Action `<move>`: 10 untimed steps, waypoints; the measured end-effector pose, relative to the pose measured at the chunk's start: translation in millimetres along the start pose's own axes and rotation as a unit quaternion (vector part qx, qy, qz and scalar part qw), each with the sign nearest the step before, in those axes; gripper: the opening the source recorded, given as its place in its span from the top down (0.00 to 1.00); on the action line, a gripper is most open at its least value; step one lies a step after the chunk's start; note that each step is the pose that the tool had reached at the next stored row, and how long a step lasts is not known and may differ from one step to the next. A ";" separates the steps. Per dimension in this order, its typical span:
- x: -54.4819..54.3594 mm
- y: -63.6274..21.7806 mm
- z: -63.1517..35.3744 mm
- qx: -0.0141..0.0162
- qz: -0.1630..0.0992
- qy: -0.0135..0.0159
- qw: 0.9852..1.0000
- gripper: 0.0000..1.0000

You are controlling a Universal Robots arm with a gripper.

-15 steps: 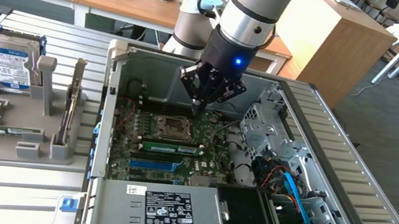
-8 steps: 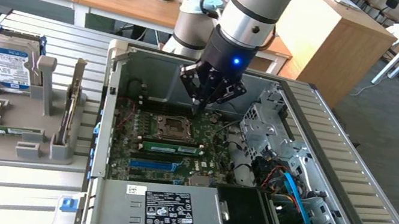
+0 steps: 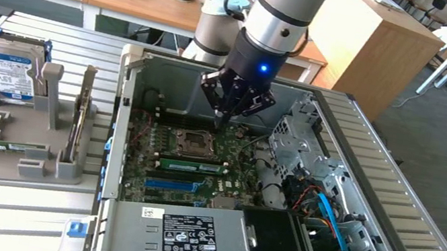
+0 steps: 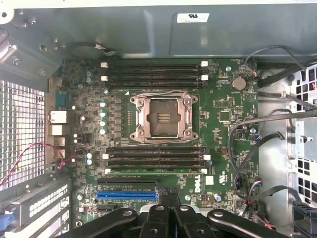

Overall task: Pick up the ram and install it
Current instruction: 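Press down the ram until it locks into place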

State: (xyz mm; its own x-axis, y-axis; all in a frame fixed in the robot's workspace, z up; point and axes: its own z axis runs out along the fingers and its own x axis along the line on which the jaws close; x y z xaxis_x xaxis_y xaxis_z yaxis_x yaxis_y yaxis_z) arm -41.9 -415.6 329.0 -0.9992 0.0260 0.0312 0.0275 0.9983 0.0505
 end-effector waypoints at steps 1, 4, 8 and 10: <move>0.4 0.0 0.0 0.000 0.000 0.000 1.000 0.90; 0.8 0.0 0.1 0.000 -0.002 0.000 1.000 0.90; 1.2 -0.1 0.0 0.000 -0.013 0.001 1.000 0.90; 1.3 0.0 0.0 0.000 -0.017 0.001 1.000 0.90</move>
State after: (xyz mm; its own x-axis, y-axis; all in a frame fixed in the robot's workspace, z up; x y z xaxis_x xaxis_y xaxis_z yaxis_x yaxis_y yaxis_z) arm -43.2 -415.6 329.0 -0.9995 -0.0072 0.0313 -0.0057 0.9987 0.0506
